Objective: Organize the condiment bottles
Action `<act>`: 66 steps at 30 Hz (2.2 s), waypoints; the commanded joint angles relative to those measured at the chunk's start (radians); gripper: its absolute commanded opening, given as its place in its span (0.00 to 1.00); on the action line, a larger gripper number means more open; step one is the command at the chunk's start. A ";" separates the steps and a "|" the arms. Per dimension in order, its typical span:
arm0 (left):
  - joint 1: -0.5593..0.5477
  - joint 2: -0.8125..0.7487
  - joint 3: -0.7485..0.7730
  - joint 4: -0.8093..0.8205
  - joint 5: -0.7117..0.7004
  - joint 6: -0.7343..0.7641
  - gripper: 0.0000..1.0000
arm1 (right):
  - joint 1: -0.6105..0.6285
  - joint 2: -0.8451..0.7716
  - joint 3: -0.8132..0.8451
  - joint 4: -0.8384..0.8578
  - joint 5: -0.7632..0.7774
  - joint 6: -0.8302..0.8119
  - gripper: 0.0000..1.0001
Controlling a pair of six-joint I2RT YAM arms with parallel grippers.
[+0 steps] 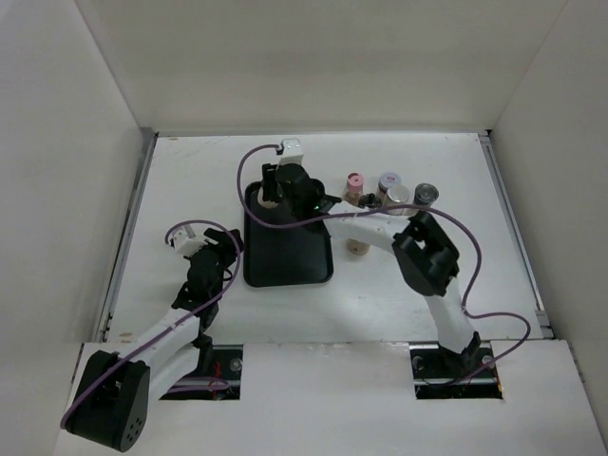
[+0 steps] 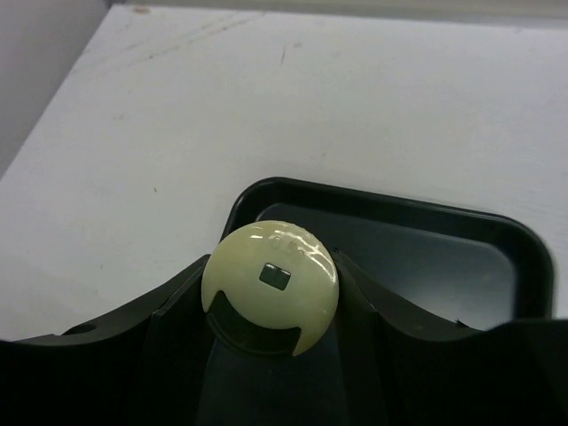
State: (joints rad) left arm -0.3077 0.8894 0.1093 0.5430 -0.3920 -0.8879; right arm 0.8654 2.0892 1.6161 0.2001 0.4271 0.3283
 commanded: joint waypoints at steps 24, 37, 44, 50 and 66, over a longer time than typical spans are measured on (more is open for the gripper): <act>0.008 0.032 -0.002 0.055 0.050 -0.033 0.58 | 0.027 -0.395 -0.269 0.110 -0.036 -0.005 0.72; -0.004 0.082 0.013 0.072 0.047 -0.025 0.59 | 0.016 -0.975 -0.869 -0.254 0.231 0.096 0.96; -0.017 0.117 0.020 0.092 0.054 -0.025 0.59 | -0.035 -0.829 -0.843 -0.242 0.199 0.112 1.00; -0.004 0.102 0.015 0.092 0.090 -0.025 0.60 | -0.085 -0.692 -0.812 -0.119 0.209 0.075 0.94; -0.001 0.126 0.021 0.092 0.096 -0.025 0.60 | -0.098 -0.688 -0.866 0.030 0.234 0.055 0.54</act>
State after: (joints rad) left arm -0.3141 1.0084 0.1093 0.5816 -0.3050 -0.9092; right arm 0.7654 1.4723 0.7483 0.1421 0.6243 0.3901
